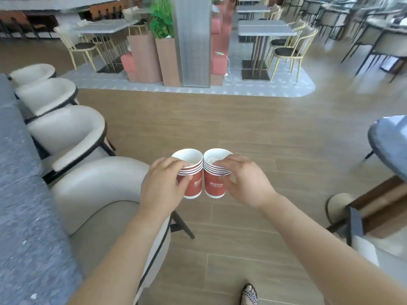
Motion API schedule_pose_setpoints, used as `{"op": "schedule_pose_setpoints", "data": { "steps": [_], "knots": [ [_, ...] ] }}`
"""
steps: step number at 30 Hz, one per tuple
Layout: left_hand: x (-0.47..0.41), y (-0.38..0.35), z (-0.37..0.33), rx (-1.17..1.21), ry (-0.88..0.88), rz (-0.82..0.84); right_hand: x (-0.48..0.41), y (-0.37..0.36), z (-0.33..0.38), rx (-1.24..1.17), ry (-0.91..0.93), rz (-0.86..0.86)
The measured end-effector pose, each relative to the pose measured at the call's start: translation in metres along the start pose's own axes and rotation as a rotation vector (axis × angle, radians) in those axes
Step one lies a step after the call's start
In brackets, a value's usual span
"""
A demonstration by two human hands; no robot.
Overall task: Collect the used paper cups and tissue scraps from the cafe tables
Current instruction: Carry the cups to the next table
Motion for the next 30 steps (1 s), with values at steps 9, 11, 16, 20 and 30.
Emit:
{"op": "schedule_pose_setpoints", "data": {
  "steps": [9,11,16,20,30],
  "knots": [
    [-0.121,-0.086,-0.147,0.109,-0.212,0.076,-0.007,0.127,-0.134,0.076,-0.173,-0.165],
    [-0.145,-0.101,-0.179,0.129,-0.251,0.072,-0.007,0.156,-0.158,0.106,-0.199,-0.201],
    [-0.196,-0.130,-0.250,0.159,-0.334,0.054,-0.009,0.219,-0.207,0.157,-0.251,-0.294],
    [-0.233,-0.147,-0.287,0.185,-0.400,0.036,-0.017,0.251,-0.239,0.193,-0.290,-0.341],
    [-0.339,-0.215,-0.314,0.264,-0.491,0.076,-0.086,0.277,-0.315,0.252,-0.367,-0.419]
  ]
}}
Point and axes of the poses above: each hand's wrist, its own x-axis away from the middle knuckle, its own y-axis out of the back of the hand, z = x × y, the point moved 6 cm from there along -x, towards the middle knuckle, and after that the axes turned 12 degrees about -x, right-handed, at the moved point
